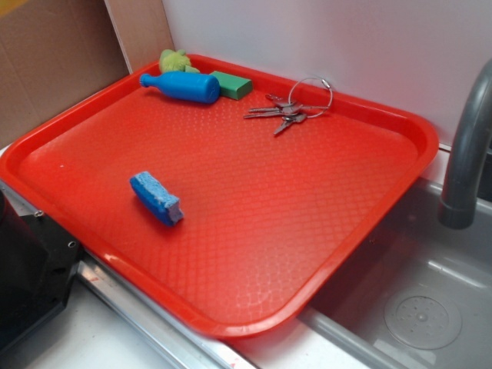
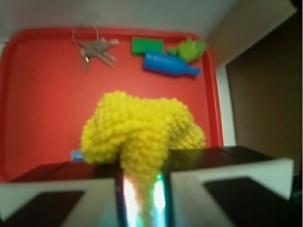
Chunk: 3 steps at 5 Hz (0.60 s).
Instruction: Grab the yellow cloth.
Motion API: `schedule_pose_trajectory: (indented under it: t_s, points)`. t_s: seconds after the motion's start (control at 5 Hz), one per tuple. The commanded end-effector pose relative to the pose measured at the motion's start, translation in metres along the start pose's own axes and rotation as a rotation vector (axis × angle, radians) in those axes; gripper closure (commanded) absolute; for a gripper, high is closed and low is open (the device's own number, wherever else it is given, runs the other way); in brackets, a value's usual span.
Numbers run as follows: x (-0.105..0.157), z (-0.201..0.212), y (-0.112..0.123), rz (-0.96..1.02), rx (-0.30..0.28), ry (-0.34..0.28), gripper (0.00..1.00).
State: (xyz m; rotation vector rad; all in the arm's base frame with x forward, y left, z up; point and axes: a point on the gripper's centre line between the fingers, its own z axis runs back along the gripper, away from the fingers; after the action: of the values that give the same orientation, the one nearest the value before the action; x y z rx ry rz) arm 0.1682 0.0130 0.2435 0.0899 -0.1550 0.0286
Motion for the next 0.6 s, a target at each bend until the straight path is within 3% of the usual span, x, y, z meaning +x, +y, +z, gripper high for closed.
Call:
schedule_pose_trajectory:
  t_s: [0.0,0.2,0.4]
  points:
    - [0.021,0.017,-0.006,0.011,0.005,0.046,1.0]
    - [0.031,0.006,-0.005,0.022,0.026,0.088,1.0]
    - [0.045,-0.013,0.002,0.019,0.013,0.097,1.0]
